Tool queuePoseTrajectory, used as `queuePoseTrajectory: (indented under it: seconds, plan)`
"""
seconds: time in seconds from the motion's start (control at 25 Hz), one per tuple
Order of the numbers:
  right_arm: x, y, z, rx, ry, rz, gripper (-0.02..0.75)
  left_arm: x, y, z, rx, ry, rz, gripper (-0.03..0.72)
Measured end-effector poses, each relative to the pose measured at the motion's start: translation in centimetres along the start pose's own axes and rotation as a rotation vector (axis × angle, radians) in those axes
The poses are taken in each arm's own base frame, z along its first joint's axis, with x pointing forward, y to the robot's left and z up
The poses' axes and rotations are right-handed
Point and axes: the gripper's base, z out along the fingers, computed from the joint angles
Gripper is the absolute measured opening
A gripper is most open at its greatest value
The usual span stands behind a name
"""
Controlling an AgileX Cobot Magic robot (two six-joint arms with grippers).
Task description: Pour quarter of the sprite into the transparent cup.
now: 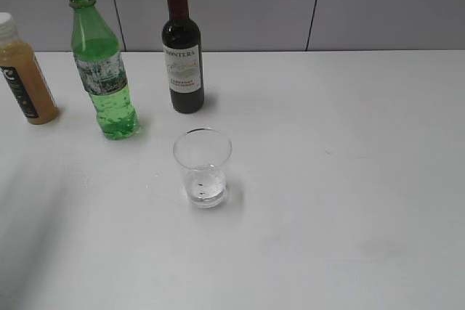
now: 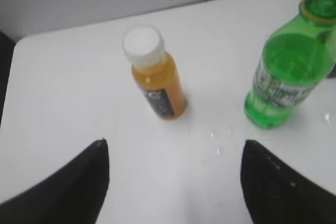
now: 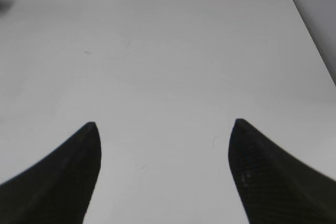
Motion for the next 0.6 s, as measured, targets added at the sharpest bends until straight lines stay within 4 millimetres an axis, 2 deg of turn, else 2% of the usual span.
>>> queuePoseTrajectory:
  seconds: [0.2, 0.4, 0.6]
  plan:
    - [0.0, 0.0, 0.0, 0.0, 0.0, 0.0, 0.584, 0.3, 0.6, -1.9, 0.013, 0.185, -0.022, 0.589]
    - [0.0, 0.0, 0.0, 0.0, 0.0, 0.0, 0.584, 2.1, 1.3, -2.9, 0.008, 0.349, -0.058, 0.589]
    - [0.0, 0.0, 0.0, 0.0, 0.0, 0.0, 0.584, 5.1, 0.5, -4.9, 0.023, 0.354, -0.071, 0.589]
